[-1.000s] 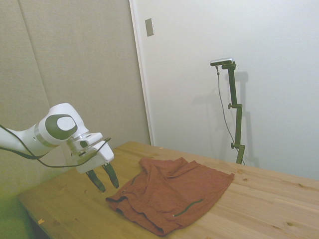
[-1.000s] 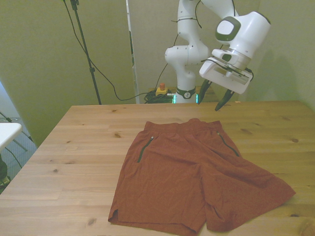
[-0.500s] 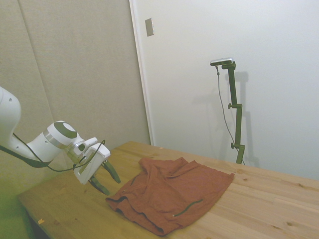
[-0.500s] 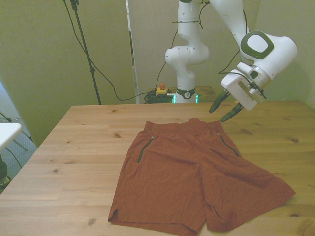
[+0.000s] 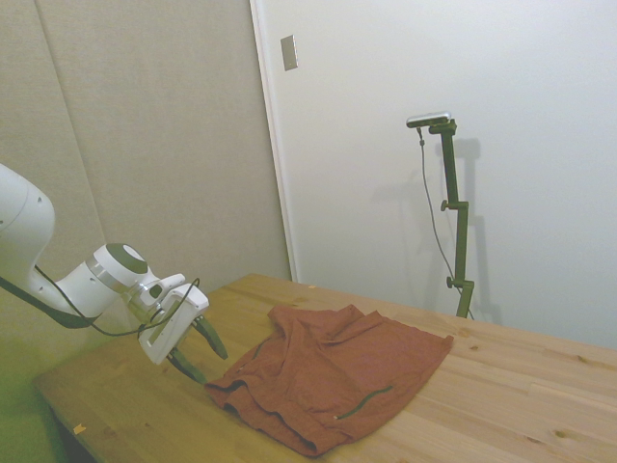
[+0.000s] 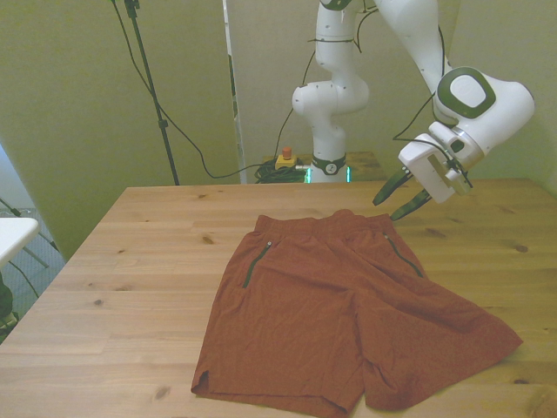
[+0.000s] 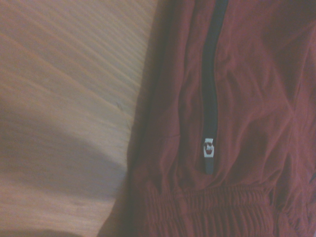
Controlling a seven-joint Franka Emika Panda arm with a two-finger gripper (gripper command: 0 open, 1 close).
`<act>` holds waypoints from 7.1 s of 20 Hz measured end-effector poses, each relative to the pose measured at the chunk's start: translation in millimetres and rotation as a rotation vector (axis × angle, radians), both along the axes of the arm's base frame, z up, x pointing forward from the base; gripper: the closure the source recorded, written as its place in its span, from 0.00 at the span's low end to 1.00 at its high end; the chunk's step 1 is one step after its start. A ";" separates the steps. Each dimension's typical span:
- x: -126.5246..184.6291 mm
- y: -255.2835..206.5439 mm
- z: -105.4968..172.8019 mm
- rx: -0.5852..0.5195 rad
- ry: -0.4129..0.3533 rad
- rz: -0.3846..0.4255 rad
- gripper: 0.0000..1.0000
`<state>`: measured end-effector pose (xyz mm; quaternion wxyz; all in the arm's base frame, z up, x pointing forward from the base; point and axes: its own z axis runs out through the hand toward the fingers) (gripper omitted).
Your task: Fold the shorts
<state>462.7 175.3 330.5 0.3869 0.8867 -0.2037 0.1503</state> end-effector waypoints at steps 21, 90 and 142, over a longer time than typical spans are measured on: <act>6.8 -11.6 -18.0 -0.001 0.027 -0.017 1.00; -44.1 -338.9 67.8 0.766 -0.435 -0.506 0.00; 62.1 -5.8 3.0 0.168 -0.213 0.262 0.00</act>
